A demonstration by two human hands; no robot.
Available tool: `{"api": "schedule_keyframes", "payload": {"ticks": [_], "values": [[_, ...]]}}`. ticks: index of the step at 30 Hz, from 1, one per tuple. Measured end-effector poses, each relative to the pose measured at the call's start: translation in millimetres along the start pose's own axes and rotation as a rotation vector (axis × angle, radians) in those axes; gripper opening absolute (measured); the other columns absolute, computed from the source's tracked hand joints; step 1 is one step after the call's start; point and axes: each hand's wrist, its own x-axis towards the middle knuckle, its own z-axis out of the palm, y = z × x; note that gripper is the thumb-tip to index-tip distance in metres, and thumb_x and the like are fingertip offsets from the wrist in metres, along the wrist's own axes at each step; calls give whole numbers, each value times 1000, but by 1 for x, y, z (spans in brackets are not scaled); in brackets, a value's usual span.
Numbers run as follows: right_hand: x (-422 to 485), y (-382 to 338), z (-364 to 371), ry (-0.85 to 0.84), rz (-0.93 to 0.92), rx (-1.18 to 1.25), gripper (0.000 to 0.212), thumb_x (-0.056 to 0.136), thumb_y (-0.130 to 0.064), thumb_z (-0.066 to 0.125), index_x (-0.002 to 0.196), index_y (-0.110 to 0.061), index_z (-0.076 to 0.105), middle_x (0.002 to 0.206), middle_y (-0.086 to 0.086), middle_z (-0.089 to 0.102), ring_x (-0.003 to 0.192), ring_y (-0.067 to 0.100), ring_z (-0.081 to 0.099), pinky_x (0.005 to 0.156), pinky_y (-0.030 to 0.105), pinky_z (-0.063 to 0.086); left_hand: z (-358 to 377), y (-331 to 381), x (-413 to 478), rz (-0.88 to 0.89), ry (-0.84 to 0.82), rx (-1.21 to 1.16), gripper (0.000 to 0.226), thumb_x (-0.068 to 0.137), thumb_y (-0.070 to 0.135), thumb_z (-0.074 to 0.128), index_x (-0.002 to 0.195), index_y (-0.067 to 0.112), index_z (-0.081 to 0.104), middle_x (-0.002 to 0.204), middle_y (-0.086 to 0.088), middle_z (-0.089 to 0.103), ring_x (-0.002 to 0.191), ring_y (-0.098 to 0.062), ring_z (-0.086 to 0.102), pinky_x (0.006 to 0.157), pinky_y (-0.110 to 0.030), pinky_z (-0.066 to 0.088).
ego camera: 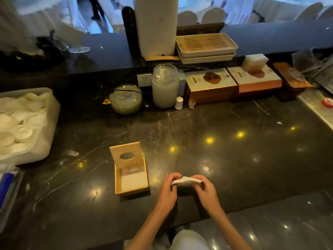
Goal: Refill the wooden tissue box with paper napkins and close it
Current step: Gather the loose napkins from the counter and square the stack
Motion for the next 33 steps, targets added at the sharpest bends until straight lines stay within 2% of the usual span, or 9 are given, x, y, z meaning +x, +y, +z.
{"api": "schedule_keyframes", "payload": {"ticks": [7,10,14,18,21,24,27,29,33], "values": [[-10,31,-7,-81,-41,-19,35,90,-1,63,103,-33,63,99,-17,68,100,5,64,87,21,50,27,-15,-26,-29,22,40,30,91,1,60,112,21,63,113,4,55,108,-6,56,97,-21,48],[-17,49,-2,-108,48,34,45,90,-1,63,124,-29,57,121,-12,64,115,-1,58,101,24,47,34,-25,-34,-112,21,29,39,88,-2,63,121,19,60,119,3,50,114,-6,53,103,-23,46],[-14,49,-2,-136,90,73,63,90,1,62,145,-21,41,139,-12,51,129,-2,46,100,8,38,33,-28,-35,-156,14,33,39,87,-3,64,121,16,60,122,3,53,117,-5,53,103,-16,41],[-16,43,8,-190,72,98,73,90,7,58,151,-23,29,150,-11,35,139,2,31,111,19,28,31,-26,-32,-180,-6,19,35,89,-3,61,119,15,61,120,1,59,115,-7,55,102,-18,43],[-18,41,13,-197,81,103,79,90,10,55,154,-23,21,153,-12,26,142,3,24,112,22,24,31,-22,-31,-180,-7,26,35,89,-7,56,118,14,60,118,0,58,113,-7,55,96,-10,43],[-16,40,14,-203,86,122,79,90,13,51,155,-22,20,152,-9,29,142,5,25,113,24,26,33,-19,-30,-174,-28,7,37,89,-10,52,114,17,59,116,1,58,111,-4,54,96,-11,45],[-18,39,15,-172,73,114,65,93,6,52,146,-29,35,134,-5,57,125,5,53,107,26,42,36,-16,-30,-150,-19,-10,33,87,-10,51,102,18,61,106,-1,62,102,-9,58,93,-26,50],[-17,38,13,-101,60,109,50,96,-1,53,135,-31,47,111,-4,67,108,8,62,97,28,50,36,-14,-29,-157,15,-23,28,88,-8,52,98,16,62,101,-2,62,97,-9,59,88,-22,50],[-16,39,5,-116,55,52,45,95,-2,55,127,-32,52,105,-5,68,103,8,64,94,29,53,38,-15,-31,-142,33,-12,23,91,-3,55,98,17,62,102,1,61,96,-5,59,84,-15,49]]}}
